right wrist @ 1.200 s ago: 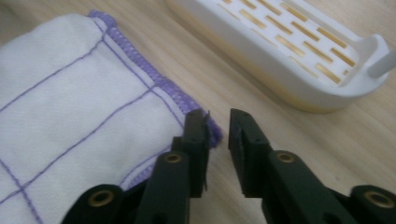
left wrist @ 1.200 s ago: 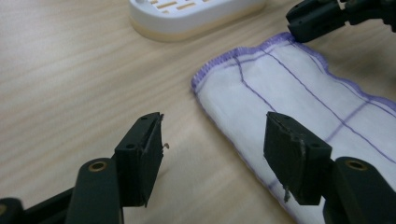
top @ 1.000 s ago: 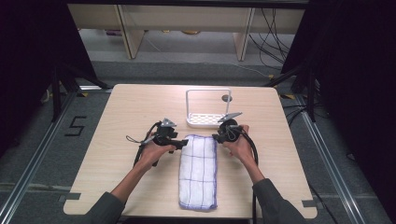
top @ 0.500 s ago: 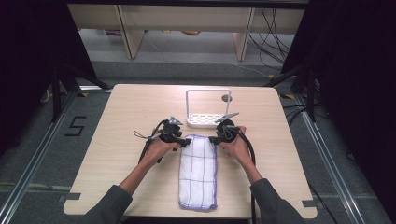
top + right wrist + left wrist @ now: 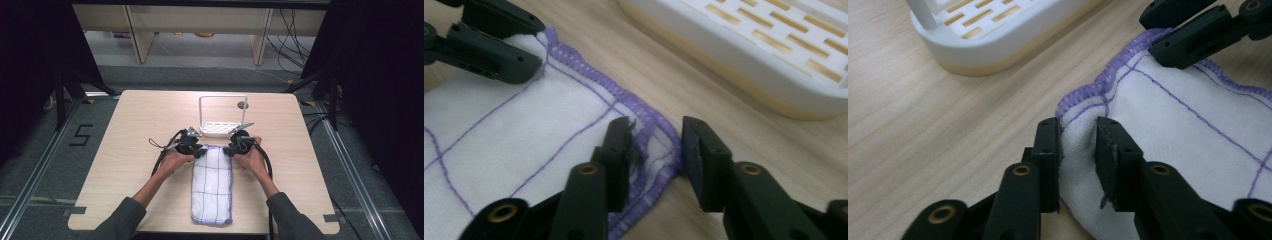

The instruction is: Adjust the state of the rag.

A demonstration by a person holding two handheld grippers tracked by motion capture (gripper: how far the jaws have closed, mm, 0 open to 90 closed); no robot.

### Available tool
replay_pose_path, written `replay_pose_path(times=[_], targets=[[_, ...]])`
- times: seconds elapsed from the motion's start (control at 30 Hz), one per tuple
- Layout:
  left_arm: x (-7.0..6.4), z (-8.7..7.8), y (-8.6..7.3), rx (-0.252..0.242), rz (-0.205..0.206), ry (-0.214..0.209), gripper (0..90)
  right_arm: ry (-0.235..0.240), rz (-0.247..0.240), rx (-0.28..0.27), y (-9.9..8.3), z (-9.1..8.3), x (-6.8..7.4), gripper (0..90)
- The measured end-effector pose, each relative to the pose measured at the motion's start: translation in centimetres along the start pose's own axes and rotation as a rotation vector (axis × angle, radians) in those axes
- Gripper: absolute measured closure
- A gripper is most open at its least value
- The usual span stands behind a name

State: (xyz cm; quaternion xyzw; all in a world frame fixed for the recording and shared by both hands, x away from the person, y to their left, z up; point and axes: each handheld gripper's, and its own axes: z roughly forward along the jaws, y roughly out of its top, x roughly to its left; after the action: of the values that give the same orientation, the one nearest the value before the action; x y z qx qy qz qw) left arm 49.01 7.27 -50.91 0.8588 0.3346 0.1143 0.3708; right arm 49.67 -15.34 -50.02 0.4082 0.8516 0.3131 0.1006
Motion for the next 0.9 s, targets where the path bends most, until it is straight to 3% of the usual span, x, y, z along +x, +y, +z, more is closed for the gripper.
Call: replay_pose_path(times=[0.1,0.23,0.33,0.43,0.5,0.6,0.63,0.7,0.73,0.77,0.9], targets=[[-0.1,0.0,-0.1,-0.011,-0.013,-0.004,76.4,0.041,0.005,-0.025,-0.3,0.1,-0.1,80.0],[-0.2,-0.1,-0.2,-0.029,-0.012,0.001,78.7,0.066,0.008,-0.046,-0.5,0.1,-0.3,83.7],[-0.2,-0.3,-0.1,-0.035,-0.007,0.002,79.2,0.069,0.001,-0.042,-0.5,-0.2,-0.4,84.1],[-0.2,-0.9,0.2,-0.057,-0.016,-0.002,79.8,0.066,-0.008,-0.077,-0.3,-0.7,-0.1,84.3],[-0.2,-1.0,0.3,-0.058,-0.008,-0.003,79.8,0.077,0.002,-0.065,-0.2,-1.2,0.0,84.3],[-0.3,-1.5,0.5,-0.065,-0.004,0.000,79.9,0.077,0.000,-0.085,-0.1,-1.8,0.0,84.3],[-0.5,-1.7,0.6,-0.069,0.004,0.000,79.9,0.086,-0.022,-0.106,-0.1,-1.9,0.1,84.3],[-0.6,-1.8,0.7,-0.074,0.002,0.006,79.9,0.072,-0.012,-0.096,-0.1,-2.2,0.2,84.3],[-0.6,-2.0,0.8,-0.073,0.010,0.009,79.8,0.064,-0.026,-0.123,-0.1,-2.3,0.2,84.3],[-0.6,-2.1,0.8,-0.076,0.007,0.003,79.8,0.081,-0.005,-0.120,0.0,-2.5,0.4,84.3],[-0.7,-2.4,0.9,-0.085,0.000,0.002,79.9,0.088,-0.005,-0.115,0.0,-2.8,0.4,84.3]])
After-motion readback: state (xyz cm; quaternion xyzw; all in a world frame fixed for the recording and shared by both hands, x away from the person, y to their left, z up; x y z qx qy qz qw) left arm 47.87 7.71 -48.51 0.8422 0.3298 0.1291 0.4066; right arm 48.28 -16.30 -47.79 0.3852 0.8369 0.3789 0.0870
